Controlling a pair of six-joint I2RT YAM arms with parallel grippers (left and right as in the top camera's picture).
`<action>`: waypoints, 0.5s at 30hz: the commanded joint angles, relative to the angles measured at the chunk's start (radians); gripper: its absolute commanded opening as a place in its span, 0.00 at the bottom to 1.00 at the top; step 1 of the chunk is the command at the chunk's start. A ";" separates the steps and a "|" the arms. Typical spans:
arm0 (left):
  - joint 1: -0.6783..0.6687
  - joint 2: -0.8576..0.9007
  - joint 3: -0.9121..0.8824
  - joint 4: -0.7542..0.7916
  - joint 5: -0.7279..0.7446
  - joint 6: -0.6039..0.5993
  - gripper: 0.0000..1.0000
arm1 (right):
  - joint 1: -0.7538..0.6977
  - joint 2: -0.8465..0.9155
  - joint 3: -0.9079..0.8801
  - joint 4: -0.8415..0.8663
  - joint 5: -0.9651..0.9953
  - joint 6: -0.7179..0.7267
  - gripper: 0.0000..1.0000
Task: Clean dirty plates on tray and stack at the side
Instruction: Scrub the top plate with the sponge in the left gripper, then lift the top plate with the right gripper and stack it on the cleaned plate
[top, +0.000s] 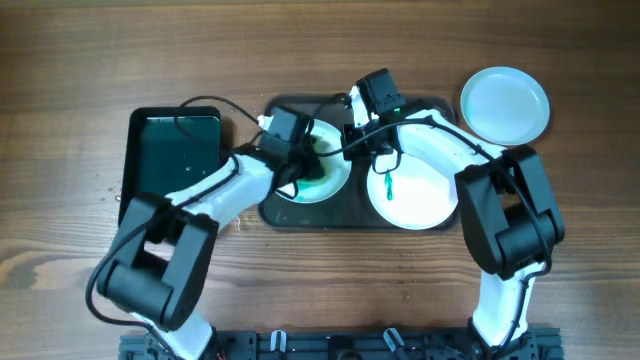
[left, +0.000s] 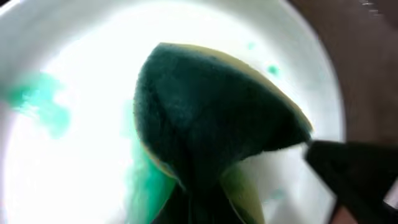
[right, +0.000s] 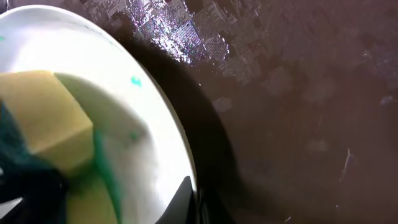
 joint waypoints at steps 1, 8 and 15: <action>0.013 0.022 -0.006 -0.117 -0.278 0.006 0.04 | -0.010 0.034 -0.004 -0.005 0.037 0.009 0.04; 0.057 -0.105 -0.006 -0.228 -0.439 0.084 0.04 | -0.010 0.026 -0.003 -0.003 0.038 0.028 0.04; 0.062 -0.345 -0.002 -0.177 -0.296 0.080 0.04 | -0.010 -0.054 -0.002 0.021 0.137 -0.059 0.04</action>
